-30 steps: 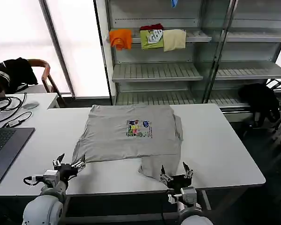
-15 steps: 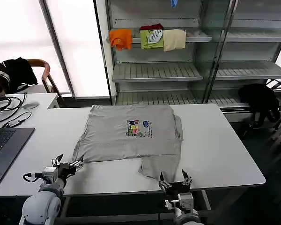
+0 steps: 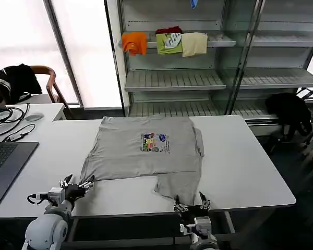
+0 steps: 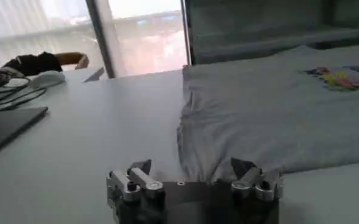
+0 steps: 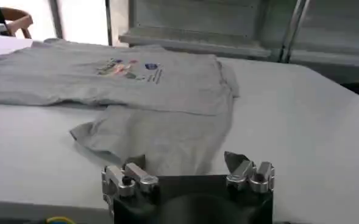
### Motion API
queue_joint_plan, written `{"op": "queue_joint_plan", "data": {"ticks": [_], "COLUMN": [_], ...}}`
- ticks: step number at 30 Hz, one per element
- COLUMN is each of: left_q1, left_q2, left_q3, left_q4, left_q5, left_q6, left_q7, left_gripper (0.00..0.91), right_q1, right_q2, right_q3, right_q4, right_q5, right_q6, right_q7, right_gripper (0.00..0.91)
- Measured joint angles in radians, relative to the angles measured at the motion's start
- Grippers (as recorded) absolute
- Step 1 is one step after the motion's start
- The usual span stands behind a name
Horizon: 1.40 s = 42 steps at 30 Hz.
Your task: Fold and organize the clothes.
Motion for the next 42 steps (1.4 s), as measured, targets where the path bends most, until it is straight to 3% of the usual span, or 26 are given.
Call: {"op": "queue_joint_plan", "data": {"ticks": [14,24,42], "left_q1": [0.021,0.028,-0.001], "left_q2": [0.002,-0.009,-0.043], "left_q3": [0.013,0.025,0.015], "left_q4": [-0.004,-0.009,-0.061], "left_q5": [-0.001,0.003,-0.043], "left_q6": [-0.002,-0.001,0.007], "left_q7": [0.012,0.016,0.008], "left_gripper": [0.02,0.02,0.02], "right_q1": [-0.01,-0.024,0.074], "right_q2": [0.005,-0.006,-0.006], "right_q3": [0.014,0.039,0.116], "right_q4": [-0.016,-0.009,-0.006], "right_q5": [0.064,0.085,0.057], "right_q6": [0.011,0.036,0.117], "right_q7": [0.011,-0.013,-0.126], "right_gripper": [0.0,0.0,0.0]}}
